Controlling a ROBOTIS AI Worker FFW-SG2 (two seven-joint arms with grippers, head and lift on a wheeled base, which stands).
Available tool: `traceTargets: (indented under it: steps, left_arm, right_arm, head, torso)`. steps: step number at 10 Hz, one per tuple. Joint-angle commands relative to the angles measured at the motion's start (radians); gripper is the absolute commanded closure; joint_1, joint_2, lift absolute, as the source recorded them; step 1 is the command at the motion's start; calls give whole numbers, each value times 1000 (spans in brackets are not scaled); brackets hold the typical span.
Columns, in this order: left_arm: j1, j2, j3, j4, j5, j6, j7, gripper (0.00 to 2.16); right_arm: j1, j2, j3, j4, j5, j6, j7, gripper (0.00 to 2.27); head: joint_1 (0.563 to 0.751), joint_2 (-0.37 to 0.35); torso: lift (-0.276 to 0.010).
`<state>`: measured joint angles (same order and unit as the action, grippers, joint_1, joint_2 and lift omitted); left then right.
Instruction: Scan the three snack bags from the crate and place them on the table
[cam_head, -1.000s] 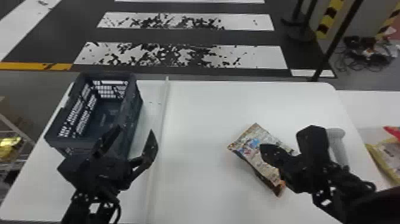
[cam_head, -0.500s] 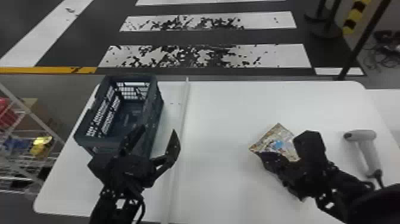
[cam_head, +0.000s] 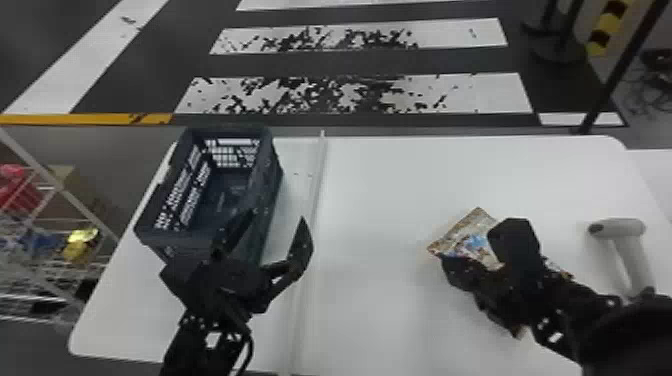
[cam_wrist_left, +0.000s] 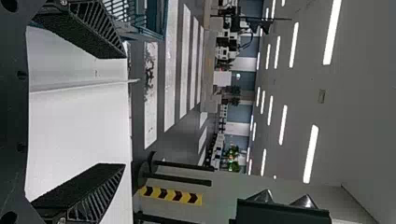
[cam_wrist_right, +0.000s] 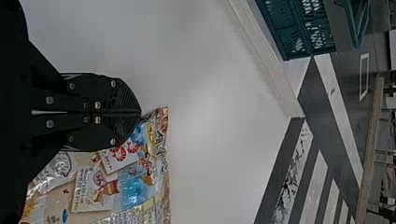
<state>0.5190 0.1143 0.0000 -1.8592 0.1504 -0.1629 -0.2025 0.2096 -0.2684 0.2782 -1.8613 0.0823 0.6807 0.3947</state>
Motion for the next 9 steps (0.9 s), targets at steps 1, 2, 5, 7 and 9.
traceTargets:
  steps: [1,2,5,7,9]
  left_arm:
    - [-4,2,-3,0,0,3,0,39]
    - [-8,4,-8,0,0,9,0,39]
    - [-8,5,-11,0,0,12,0,39]
    - [-8,5,-11,0,0,12,0,39]
    - [-10,7,-15,0,-2,12,0,39]
  right_arm:
    - [-12,0,-5,13,7,-3,-11,2263]
    - [-22,1,-8,22,11,-6,-22,2260]
    - [-62,1,-8,68,19,-6,-70,2260]
    - [-91,18,-10,114,24,-6,-114,2260]
    - [-118,28,-7,151,31,-10,-166,2263]
  head:
    - [695,123]
    - [695,118]
    - [695,85]
    - [695,68]
    - [695,50]
  torso:
    - [-62]
    - [-62]
    - [-62]
    - [-62]
    - [-62]
